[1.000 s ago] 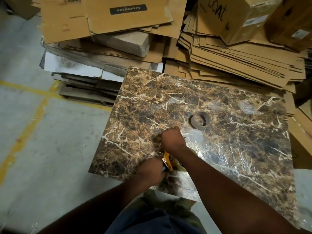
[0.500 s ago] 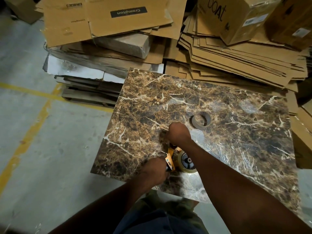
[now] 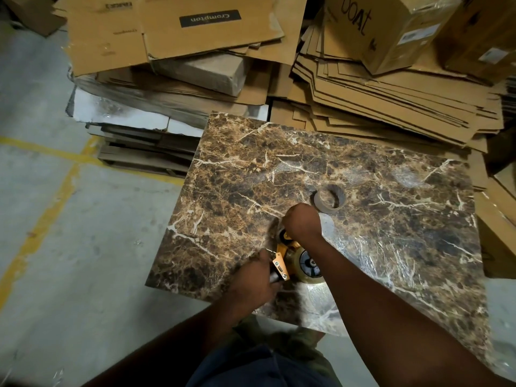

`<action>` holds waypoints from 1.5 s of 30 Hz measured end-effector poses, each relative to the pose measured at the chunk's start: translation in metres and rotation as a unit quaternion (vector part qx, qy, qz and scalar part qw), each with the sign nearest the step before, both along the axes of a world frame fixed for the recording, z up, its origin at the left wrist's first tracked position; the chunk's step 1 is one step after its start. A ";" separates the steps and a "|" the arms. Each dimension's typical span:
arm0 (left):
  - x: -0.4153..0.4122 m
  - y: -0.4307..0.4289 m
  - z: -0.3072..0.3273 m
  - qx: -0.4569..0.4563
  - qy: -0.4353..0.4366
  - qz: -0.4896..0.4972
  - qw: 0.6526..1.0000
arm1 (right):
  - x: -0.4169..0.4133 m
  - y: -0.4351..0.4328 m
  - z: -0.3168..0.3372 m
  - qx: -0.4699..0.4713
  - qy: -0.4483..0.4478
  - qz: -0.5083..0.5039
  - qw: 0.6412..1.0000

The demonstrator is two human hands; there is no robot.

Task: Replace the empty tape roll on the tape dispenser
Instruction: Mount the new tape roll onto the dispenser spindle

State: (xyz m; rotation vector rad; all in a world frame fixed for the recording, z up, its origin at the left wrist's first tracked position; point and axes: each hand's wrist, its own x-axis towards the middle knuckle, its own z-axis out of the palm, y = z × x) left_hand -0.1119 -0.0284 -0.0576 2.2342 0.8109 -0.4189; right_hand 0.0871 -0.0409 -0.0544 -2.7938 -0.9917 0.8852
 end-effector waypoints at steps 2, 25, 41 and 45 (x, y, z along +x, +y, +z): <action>-0.001 0.000 0.002 0.007 -0.013 0.013 1.000 | 0.007 -0.003 0.000 0.010 0.002 -0.030 1.000; -0.013 -0.002 -0.002 0.011 -0.032 -0.001 0.999 | 0.013 -0.027 0.014 0.080 0.010 -0.239 0.968; -0.009 0.009 -0.011 -0.010 -0.021 -0.037 0.999 | 0.016 -0.030 0.016 0.099 0.055 -0.309 0.944; -0.012 0.004 -0.014 -0.033 -0.041 0.059 0.997 | 0.019 -0.031 0.016 0.097 0.051 -0.309 0.945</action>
